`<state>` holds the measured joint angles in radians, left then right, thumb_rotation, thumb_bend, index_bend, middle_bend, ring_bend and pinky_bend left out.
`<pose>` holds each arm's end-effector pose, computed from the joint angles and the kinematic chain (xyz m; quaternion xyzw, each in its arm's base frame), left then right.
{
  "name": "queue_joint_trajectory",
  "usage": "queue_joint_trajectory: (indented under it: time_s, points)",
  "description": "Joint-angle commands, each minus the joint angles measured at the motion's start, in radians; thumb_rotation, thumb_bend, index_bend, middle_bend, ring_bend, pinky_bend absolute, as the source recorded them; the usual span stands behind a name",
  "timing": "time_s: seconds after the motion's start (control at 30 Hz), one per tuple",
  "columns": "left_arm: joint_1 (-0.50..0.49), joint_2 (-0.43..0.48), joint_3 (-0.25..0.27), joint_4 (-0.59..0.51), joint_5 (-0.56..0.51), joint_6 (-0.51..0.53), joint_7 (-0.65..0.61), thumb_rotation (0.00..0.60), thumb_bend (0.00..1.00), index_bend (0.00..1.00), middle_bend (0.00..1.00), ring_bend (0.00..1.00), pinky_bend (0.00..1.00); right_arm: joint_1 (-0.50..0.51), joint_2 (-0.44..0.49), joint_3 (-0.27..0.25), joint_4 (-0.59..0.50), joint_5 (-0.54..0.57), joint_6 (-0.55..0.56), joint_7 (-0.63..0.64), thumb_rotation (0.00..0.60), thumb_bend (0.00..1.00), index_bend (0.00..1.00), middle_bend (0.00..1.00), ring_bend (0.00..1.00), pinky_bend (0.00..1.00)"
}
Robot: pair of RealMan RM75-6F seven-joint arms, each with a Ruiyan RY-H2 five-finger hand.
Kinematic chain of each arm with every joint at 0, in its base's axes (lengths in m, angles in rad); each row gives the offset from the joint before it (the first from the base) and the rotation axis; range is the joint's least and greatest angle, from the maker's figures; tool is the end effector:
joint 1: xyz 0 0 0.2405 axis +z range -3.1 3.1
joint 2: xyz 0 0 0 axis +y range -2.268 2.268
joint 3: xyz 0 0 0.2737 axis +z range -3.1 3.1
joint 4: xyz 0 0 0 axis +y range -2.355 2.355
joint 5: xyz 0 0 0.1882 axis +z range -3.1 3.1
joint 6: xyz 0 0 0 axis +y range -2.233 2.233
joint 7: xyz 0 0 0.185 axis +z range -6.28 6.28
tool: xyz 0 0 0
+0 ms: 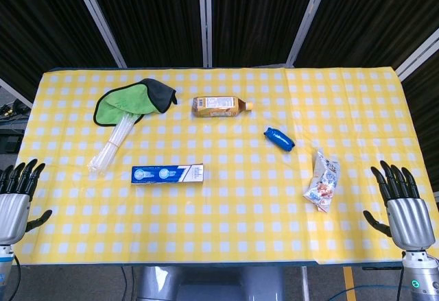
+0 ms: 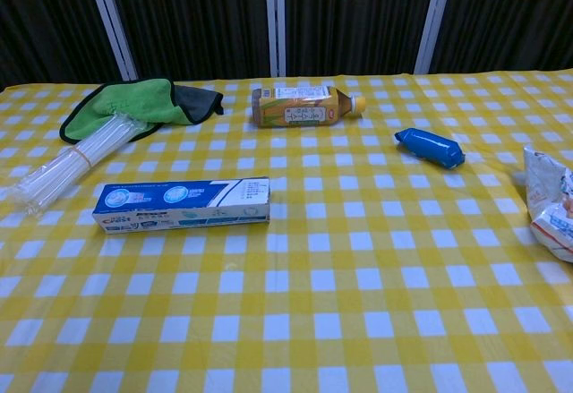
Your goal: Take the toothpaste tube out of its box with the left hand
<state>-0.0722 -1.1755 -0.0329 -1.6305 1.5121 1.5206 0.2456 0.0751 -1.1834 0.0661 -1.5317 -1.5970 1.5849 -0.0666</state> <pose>-0.3109 0.2138 0.1687 -0.6234 -0.3321 -0.3409 0.6204 -0.3053 -0.2203 0.1846 0.6094 -0.3116 0.4132 0.6007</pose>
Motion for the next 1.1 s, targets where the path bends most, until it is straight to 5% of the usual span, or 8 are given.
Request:
queue_joint_trajectory:
  time_s: [0.03, 0.7, 1.1]
  points:
    - [-0.001, -0.001, 0.000, 0.001, -0.001, -0.002, 0.002, 0.600, 0.16, 0.00, 0.00, 0.00, 0.00, 0.001, 0.000, -0.001, 0.001, -0.001, -0.002, 0.001, 0.600, 0.09, 0.00, 0.00, 0.00, 0.00]
    - [-0.022, -0.019, -0.011, -0.010, -0.013, -0.029, 0.011, 0.600, 0.16, 0.00, 0.00, 0.00, 0.01, 0.001, 0.009, -0.007, -0.010, -0.004, -0.011, 0.021, 0.600, 0.09, 0.03, 0.00, 0.00, 0.00]
    - [-0.199, -0.064, -0.096, -0.085, -0.111, -0.250, 0.207, 0.600, 0.16, 0.09, 0.00, 0.06, 0.16, 0.004, 0.024, -0.014, -0.021, -0.006, -0.027, 0.059, 0.600, 0.09, 0.05, 0.00, 0.00, 0.00]
